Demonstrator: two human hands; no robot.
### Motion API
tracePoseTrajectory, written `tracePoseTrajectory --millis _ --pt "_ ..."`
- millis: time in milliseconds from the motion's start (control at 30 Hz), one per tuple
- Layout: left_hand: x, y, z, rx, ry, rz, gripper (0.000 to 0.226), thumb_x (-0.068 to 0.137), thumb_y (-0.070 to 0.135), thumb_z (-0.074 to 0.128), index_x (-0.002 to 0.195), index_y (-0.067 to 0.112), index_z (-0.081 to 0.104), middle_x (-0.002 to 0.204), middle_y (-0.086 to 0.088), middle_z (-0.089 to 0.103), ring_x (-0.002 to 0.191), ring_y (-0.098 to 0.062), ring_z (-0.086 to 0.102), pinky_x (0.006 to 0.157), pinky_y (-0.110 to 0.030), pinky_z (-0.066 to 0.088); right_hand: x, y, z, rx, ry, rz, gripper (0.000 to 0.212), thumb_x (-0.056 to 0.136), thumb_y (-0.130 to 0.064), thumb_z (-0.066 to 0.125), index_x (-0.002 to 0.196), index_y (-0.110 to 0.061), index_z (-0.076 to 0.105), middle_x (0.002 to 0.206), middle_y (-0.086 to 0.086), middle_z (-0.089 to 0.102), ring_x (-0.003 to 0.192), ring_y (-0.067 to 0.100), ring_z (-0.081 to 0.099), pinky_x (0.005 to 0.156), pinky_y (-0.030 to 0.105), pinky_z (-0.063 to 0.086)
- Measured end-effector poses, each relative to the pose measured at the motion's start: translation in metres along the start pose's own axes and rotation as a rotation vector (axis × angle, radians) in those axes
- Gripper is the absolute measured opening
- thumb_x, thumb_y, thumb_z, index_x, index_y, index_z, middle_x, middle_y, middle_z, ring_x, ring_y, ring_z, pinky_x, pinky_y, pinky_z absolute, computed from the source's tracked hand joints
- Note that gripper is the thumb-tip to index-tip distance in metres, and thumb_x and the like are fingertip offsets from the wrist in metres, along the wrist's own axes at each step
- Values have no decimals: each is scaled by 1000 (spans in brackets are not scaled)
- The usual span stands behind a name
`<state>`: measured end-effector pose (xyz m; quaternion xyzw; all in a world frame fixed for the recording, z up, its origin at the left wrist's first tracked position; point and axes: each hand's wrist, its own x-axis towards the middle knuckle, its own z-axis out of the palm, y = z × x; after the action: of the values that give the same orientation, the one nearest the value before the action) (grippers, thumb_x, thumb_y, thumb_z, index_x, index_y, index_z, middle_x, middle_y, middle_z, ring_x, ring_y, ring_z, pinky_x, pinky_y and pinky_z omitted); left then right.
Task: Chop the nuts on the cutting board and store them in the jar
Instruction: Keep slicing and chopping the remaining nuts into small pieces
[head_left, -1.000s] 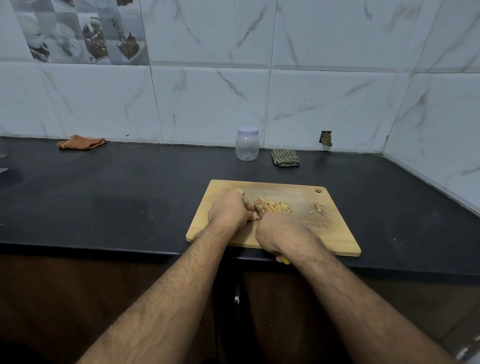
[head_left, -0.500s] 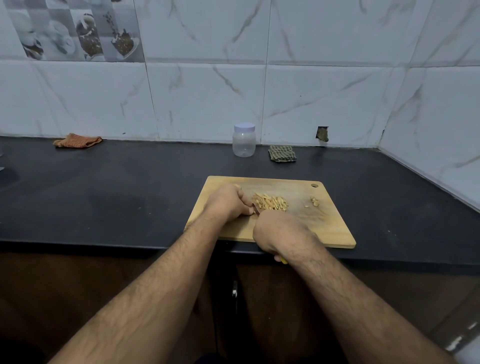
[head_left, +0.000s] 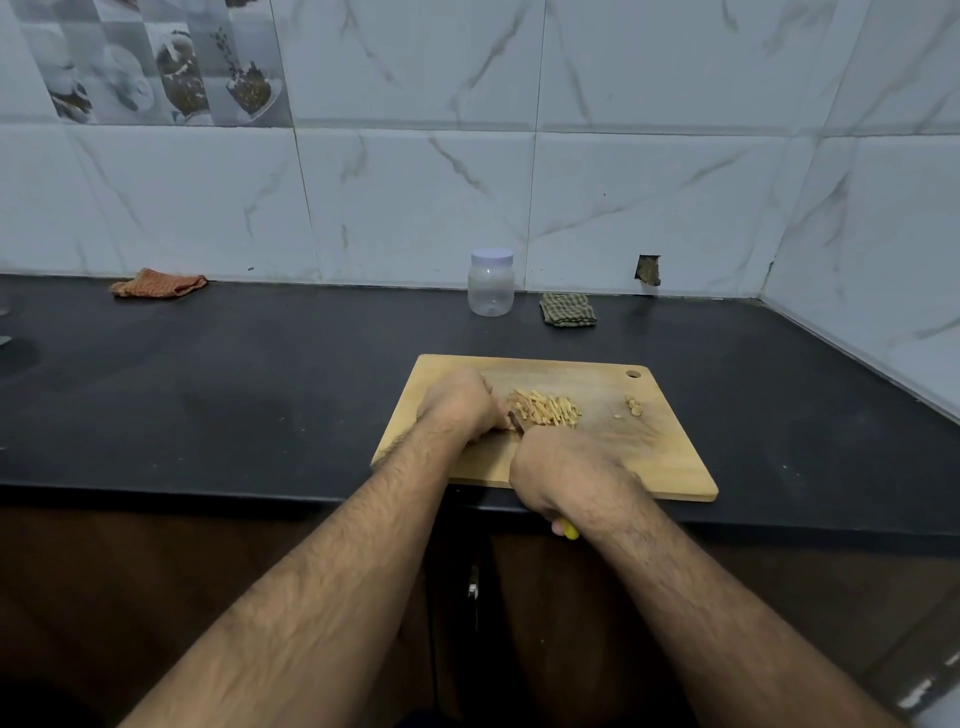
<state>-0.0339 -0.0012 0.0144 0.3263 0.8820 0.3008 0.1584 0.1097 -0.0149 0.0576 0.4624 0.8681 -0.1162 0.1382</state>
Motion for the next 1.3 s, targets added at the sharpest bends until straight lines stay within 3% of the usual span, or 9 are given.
tracePoseTrajectory --millis 100,133,300,467,700,800,967,1167,1300 --pt "0 -2 2 18 18 7 9 79 28 78 81 19 76 84 7 74 65 -16 58 64 -25 51 -2 1 3 21 31 -4 9 89 -4 61 86 3 55 58 6 62 48 16 59 59 28 55" --pt "1 -3 3 16 17 5 10 79 28 78 82 19 76 84 7 74 65 -16 57 65 -25 51 -2 2 4 32 43 -2 17 89 -3 61 78 2 50 58 7 61 54 17 62 66 30 57" --pt "2 -5 3 15 22 10 19 79 32 78 90 17 76 87 2 76 60 -17 55 67 -28 53 -17 7 5 -4 59 -65 27 90 -3 61 69 -3 44 66 8 55 81 23 67 80 35 58" --pt "-2 -4 1 29 18 44 12 80 30 79 85 19 75 103 11 67 74 -14 62 68 -29 51 -21 14 10 64 65 -40 13 89 -8 63 101 -5 58 75 7 50 87 24 65 83 37 58" --pt "-3 -7 2 -6 18 28 15 78 31 81 88 20 76 91 14 70 70 -12 57 71 -28 52 -12 20 0 5 122 -21 22 93 -14 55 73 -9 47 78 6 55 81 23 66 78 35 58" --pt "-3 -8 2 -23 22 36 16 78 30 81 89 19 76 96 20 65 72 -13 58 69 -27 50 -6 18 -1 -11 148 -46 12 95 -16 53 96 -9 62 90 4 61 85 22 63 78 33 55" --pt "-2 -10 3 -15 32 27 20 78 33 81 89 17 76 87 2 73 72 -15 59 69 -29 51 -3 12 4 -65 192 -71 28 96 -16 52 122 -14 63 124 6 63 108 24 60 75 34 42" --pt "-2 -11 3 -11 41 32 22 77 34 81 89 17 75 88 3 73 70 -16 58 69 -30 51 -1 8 3 -42 185 -86 29 97 -18 52 123 -14 63 125 6 62 112 24 59 77 34 41" --pt "-3 -11 3 -11 47 39 21 76 33 82 88 17 75 85 3 73 75 -17 61 70 -31 52 2 7 5 -13 177 -87 23 96 -19 52 114 -13 65 112 6 65 91 22 61 78 33 50"
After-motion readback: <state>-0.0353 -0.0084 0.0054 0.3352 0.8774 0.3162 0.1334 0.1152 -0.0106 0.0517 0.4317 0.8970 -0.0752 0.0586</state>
